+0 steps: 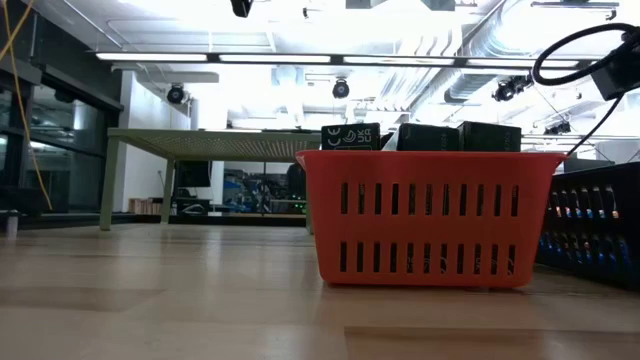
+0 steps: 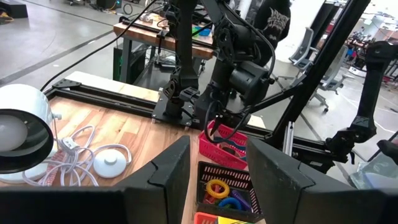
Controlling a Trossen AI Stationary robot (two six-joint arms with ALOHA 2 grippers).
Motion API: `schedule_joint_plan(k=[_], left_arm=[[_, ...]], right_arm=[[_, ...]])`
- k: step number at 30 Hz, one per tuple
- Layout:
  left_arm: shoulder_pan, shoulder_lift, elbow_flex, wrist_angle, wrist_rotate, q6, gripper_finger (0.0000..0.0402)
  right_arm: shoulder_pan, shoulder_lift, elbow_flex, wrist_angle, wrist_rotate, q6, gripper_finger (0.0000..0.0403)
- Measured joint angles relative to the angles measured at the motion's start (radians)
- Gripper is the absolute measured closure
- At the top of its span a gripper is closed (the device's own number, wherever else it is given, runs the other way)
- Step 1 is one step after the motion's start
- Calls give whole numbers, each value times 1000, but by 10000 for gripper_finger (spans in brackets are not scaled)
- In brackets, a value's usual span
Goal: Pick & Place Office Desk Supplies
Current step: Put the red basket on the shelf
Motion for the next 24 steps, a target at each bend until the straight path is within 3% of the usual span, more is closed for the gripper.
schedule_joint_plan(k=[10,24], left_arm=[[0,0,0,0,0,0,249],[0,0,0,0,0,0,249]], right_arm=[[0,-1,-17,-5,22,1,284],[0,-1,-150,158,14,30,284]])
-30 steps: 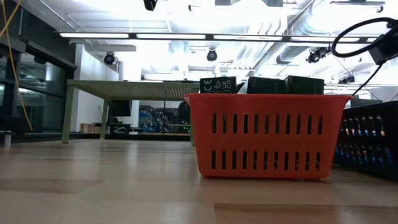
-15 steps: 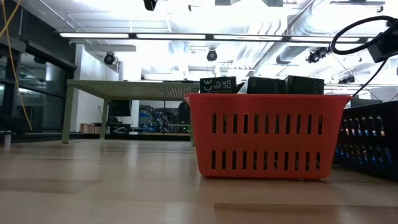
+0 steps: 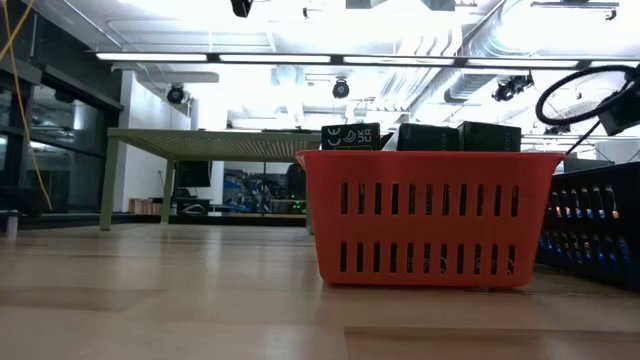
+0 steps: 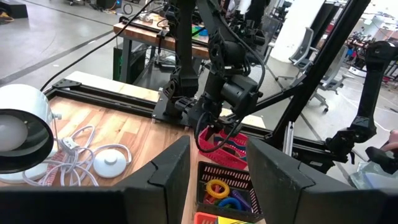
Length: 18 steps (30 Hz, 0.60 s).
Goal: Pick & Place Office Desk Supplies
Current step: Put the red basket on the shelf
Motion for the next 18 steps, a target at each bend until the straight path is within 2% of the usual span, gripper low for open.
schedule_joint_plan(k=[6,13,18], left_arm=[[0,0,0,0,0,0,249],[0,0,0,0,0,0,249],[0,0,0,0,0,0,249]], right_arm=[[0,0,-49,77,0,0,284],[0,0,-63,78,-1,33,284],[0,0,-63,79,-12,34,305]])
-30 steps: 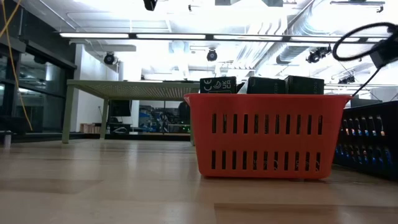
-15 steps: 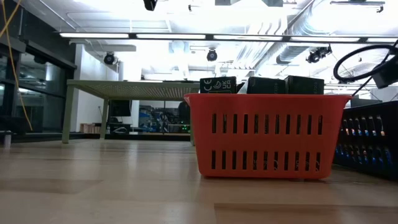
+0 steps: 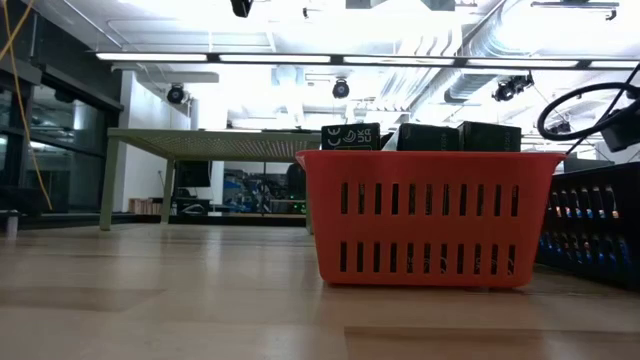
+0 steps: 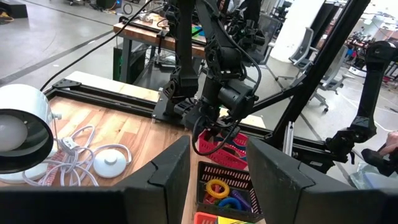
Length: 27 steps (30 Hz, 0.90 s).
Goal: Pick & Place Office Desk Supplies
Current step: Put the red basket on the shelf
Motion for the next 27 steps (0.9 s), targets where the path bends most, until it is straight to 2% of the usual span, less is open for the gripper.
schedule_joint_plan(k=[14,20,27], left_arm=[[0,0,0,0,0,0,249],[0,0,0,0,0,0,249],[0,0,0,0,0,0,249]], right_arm=[[0,0,0,1,-35,0,395],[0,-20,1,5,-54,8,399],[-5,-136,1,2,-101,85,400]])
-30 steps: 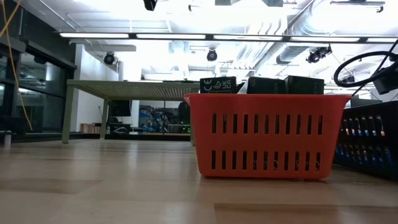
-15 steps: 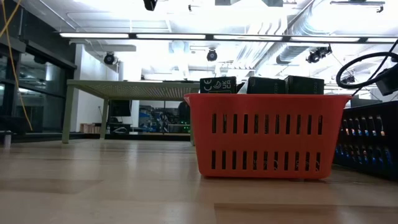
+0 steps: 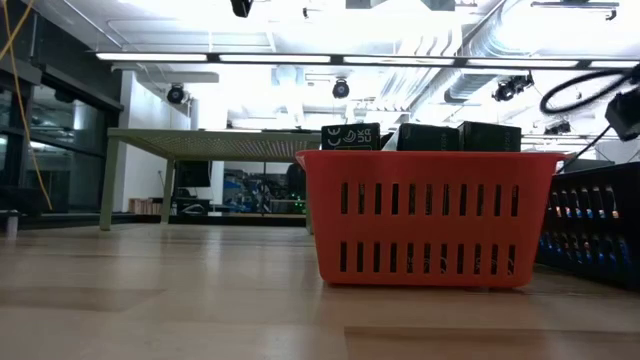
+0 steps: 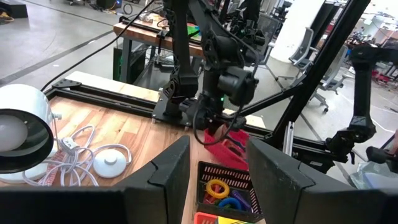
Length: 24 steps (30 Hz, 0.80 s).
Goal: Pick & Place Office Desk Supplies
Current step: Put the red basket on the shelf
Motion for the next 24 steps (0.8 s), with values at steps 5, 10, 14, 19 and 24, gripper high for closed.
schedule_joint_plan(k=[5,10,14,19,24], left_arm=[[0,0,0,0,0,0,249],[0,0,0,0,0,0,249],[0,0,0,0,0,0,249],[0,0,0,0,0,0,249],[0,0,0,0,0,0,249]], right_arm=[[0,-80,28,-41,-19,66,400],[0,-105,134,-171,4,91,400],[-4,-98,223,-274,65,114,400],[-67,-69,276,-289,87,116,400],[-150,6,314,-272,93,87,400]])
